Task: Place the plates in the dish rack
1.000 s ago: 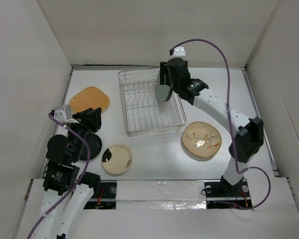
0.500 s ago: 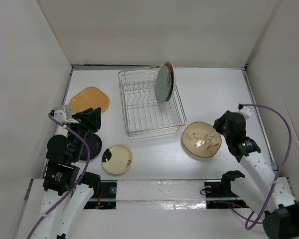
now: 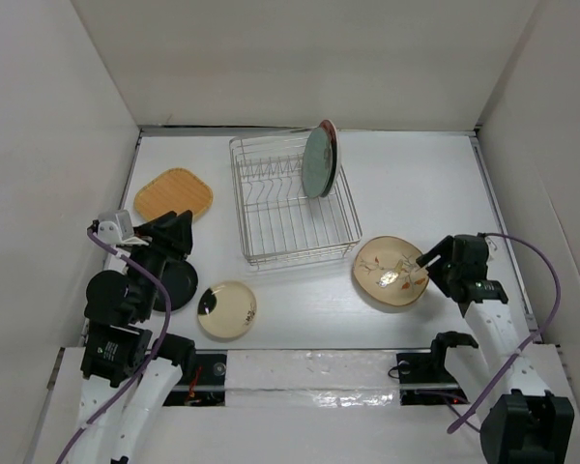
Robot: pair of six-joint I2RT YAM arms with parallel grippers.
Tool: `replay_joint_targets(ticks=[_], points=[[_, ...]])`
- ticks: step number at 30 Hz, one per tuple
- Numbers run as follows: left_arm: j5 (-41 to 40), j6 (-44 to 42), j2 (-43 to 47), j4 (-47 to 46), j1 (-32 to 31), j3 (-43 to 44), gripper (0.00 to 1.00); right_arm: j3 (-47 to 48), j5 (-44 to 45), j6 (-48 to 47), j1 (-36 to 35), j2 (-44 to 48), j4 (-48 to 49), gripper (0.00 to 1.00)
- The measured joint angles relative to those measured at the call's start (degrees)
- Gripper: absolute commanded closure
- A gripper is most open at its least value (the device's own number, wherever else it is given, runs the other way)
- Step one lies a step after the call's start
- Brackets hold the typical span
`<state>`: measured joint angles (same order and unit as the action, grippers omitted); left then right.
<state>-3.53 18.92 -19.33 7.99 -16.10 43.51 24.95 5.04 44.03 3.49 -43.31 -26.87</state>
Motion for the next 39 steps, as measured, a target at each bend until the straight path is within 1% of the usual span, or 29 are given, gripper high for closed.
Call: replay_joint_targets(ticks=[3,8,11,12,14,15,17,18,19,21,22,23,24,25,26,30,35,39], points=[[-0.37,-0.02,0.55,0.00,-0.35,0.00,0.62,0.11,-0.33,0.35,0.24,-2.67,0.13,0.26],[-1.27,-0.02,2.08,0.02,-0.79,0.00,0.62,0.87,-0.74,0.37,0.28,-11.37,0.07,0.26],[-1.60,-0.04,2.78,0.00,-1.25,0.00,0.62,1.18,-1.16,0.28,0.28,-13.99,0.07,0.30],[-1.64,-0.04,2.91,-0.02,-1.44,0.00,0.62,1.29,-1.55,0.13,0.55,-14.69,0.28,0.36],[-1.66,-0.04,3.10,0.00,-1.55,0.00,0.62,1.36,-3.28,-0.24,1.36,-15.91,0.72,0.41],[-1.66,-0.04,3.15,-0.02,-1.53,0.00,0.62,1.27,-4.35,-0.26,1.88,-16.35,1.40,0.49],[-1.64,-0.04,3.17,-0.02,-1.55,0.00,0.62,0.79,-6.62,-0.42,2.97,-17.20,3.74,0.57],[-1.64,-0.04,3.17,-0.02,-1.55,0.00,0.62,0.44,-7.48,-0.39,3.34,-17.79,5.09,0.64],[-1.64,-0.04,3.17,-0.02,-1.55,0.00,0.62,0.26,-8.31,-0.24,3.96,-18.36,6.27,0.68],[-1.64,-0.04,3.17,-0.02,-1.55,0.00,0.62,-0.33,-9.99,-0.22,4.98,-19.63,9.40,0.79],[-1.66,-0.04,3.17,-0.02,-1.55,0.00,0.62,-0.44,-10.64,-0.39,5.29,-20.09,10.78,0.81],[-1.66,-0.04,3.15,-0.02,-1.55,0.00,0.62,-0.52,-11.54,-0.24,5.77,-20.24,12.20,0.85],[-1.64,-0.04,3.13,-0.02,-1.55,0.00,0.62,-0.59,-11.72,-0.17,5.92,-20.44,13.60,0.95],[-1.66,-0.04,3.10,-0.02,-1.55,0.00,0.62,-0.59,-11.52,-0.07,6.14,-20.70,14.88,0.98],[-1.66,-0.04,3.04,-0.02,-1.55,0.00,0.62,-0.63,-11.32,-0.04,6.58,-20.94,15.93,1.00],[-1.64,-0.07,2.71,-0.02,-1.55,0.00,0.62,-1.40,-9.66,0.28,8.48,-20.22,19.08,1.00],[-1.55,-0.07,1.60,-0.04,-1.55,0.00,0.62,-3.19,-7.10,0.35,9.90,-14.49,21.33,1.00],[-1.49,-0.07,0.57,-0.04,-1.55,0.00,0.62,-3.30,-7.21,-0.74,10.21,-8.98,22.29,1.00]])
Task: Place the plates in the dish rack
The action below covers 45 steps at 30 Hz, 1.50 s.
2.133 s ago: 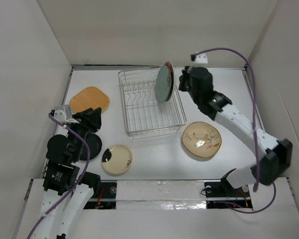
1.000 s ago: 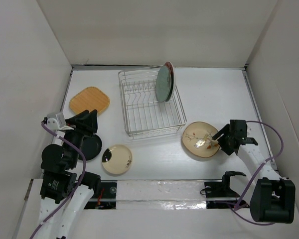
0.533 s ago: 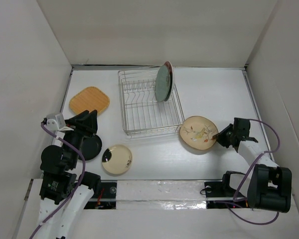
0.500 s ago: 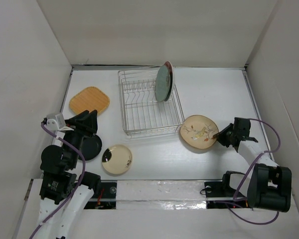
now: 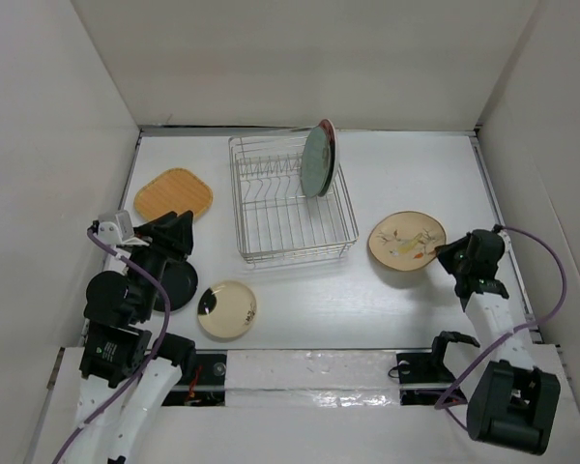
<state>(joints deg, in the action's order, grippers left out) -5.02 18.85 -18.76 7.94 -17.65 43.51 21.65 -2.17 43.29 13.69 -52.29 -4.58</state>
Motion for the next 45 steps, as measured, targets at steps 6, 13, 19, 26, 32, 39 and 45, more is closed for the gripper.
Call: replay_joint_targets(ticks=[6,13,19,26,32,39,45], points=[[0.02,0.00,-1.11,0.00,0.00,0.00,0.62,0.74,-0.57,-3.08,0.39,8.24,-0.63,1.00],[0.09,0.00,-2.21,0.00,0.00,0.00,0.62,13.53,2.16,-8.46,-5.60,8.24,-7.26,1.00],[0.11,0.00,-2.38,0.00,0.00,0.00,0.62,35.50,12.09,-14.64,-23.30,-1.20,-10.56,1.00],[0.11,-0.11,-2.38,0.00,0.00,0.00,0.62,65.77,24.22,-22.75,-43.08,-24.09,-12.55,1.00],[0.07,-0.35,-2.38,0.00,0.00,0.00,0.62,88.72,33.57,-28.79,-50.16,-45.44,-18.45,1.00],[0.00,-0.39,-2.38,0.00,0.00,0.00,0.62,109.00,44.46,-35.41,-52.09,-65.42,-25.18,1.00],[0.02,-0.42,-2.38,0.00,0.00,0.00,0.62,110.95,50.66,-39.91,-52.46,-70.31,-27.26,1.00]])
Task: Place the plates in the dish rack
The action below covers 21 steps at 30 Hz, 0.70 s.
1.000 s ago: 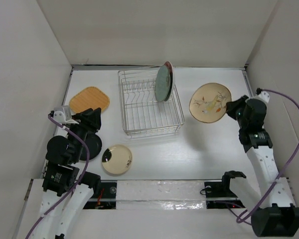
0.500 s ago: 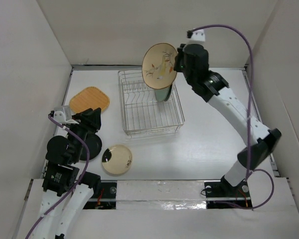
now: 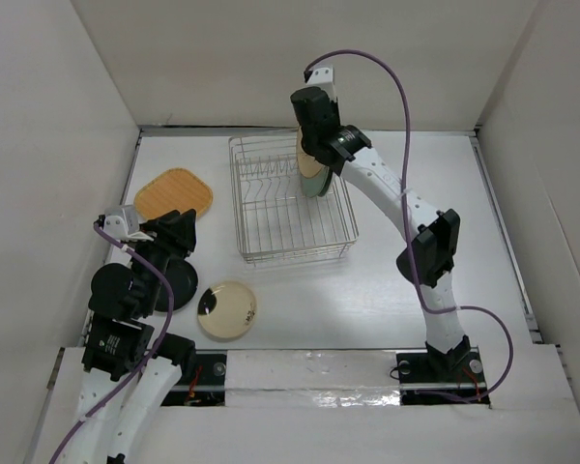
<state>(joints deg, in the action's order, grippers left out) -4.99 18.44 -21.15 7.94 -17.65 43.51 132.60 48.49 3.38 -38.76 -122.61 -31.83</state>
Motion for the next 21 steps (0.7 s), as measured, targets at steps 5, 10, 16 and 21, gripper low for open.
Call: replay_joint_targets(ticks=[5,10,16,21], points=[[0.00,0.02,0.00,0.00,0.00,0.00,0.62,0.00,3.87,-3.13,-0.68,-1.14,0.31,1.00],[0.00,0.02,0.00,0.00,0.00,0.00,0.62,-0.37,6.01,-5.35,-1.46,-1.44,1.79,1.00],[0.00,0.02,0.00,0.00,0.00,0.00,0.62,-0.48,6.80,-7.98,-2.47,-4.09,4.79,1.00],[0.00,0.02,0.00,0.00,0.00,0.00,0.62,-1.25,7.61,-10.27,-3.39,-7.15,6.91,1.00]])
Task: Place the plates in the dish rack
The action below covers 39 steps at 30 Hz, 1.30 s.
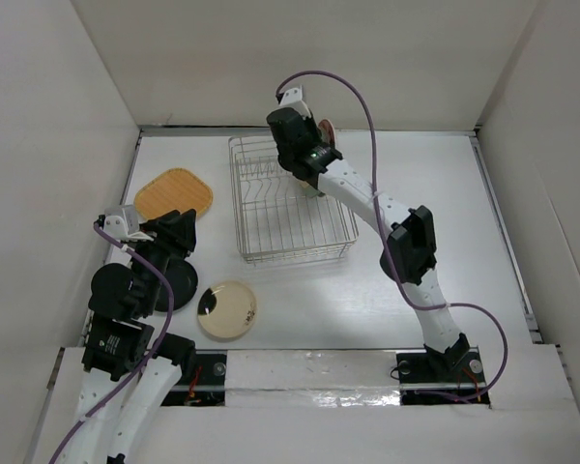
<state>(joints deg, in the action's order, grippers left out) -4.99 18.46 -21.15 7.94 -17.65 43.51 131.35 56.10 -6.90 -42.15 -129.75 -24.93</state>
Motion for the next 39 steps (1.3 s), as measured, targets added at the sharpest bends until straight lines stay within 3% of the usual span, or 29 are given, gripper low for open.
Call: replay_joint_targets(ticks=[11,21,22,25,27,28,31,34,38,39], points=[[0.00,0.00,-0.11,0.00,0.00,0.00,0.62,-4.04,0.87,-6.99,-1.29,-2.10,7.96,1.00],[0.02,0.00,-0.52,0.00,0.00,0.00,0.62,-10.99,-6.43,-7.06,2.51,0.11,12.52,1.00],[0.02,0.00,-0.61,0.00,0.00,0.00,0.62,-11.30,-7.41,-7.02,2.97,0.46,12.48,0.97],[0.02,0.00,-0.87,0.02,0.00,0.00,0.62,-12.39,-9.79,-6.60,4.26,1.51,12.26,0.72],[0.02,0.00,-0.98,0.02,0.00,0.00,0.62,-12.61,-11.04,-6.01,4.85,2.12,11.58,0.62],[0.02,0.00,-0.98,0.02,0.00,0.00,0.62,-12.61,-11.74,-5.51,5.20,2.49,10.84,0.49],[0.00,0.00,-1.09,0.02,0.00,0.00,0.62,-12.61,-14.82,-3.23,6.25,4.31,8.26,0.33],[0.00,0.00,-1.16,0.02,0.00,0.00,0.61,-13.05,-18.58,-0.50,7.17,7.19,6.03,0.22],[-0.02,0.00,-1.18,0.02,0.00,0.00,0.62,-15.43,-23.54,2.99,6.82,13.60,4.28,0.22],[-0.04,0.00,-1.18,0.02,0.00,0.00,0.63,-16.46,-24.81,3.98,6.34,15.65,4.26,0.27]])
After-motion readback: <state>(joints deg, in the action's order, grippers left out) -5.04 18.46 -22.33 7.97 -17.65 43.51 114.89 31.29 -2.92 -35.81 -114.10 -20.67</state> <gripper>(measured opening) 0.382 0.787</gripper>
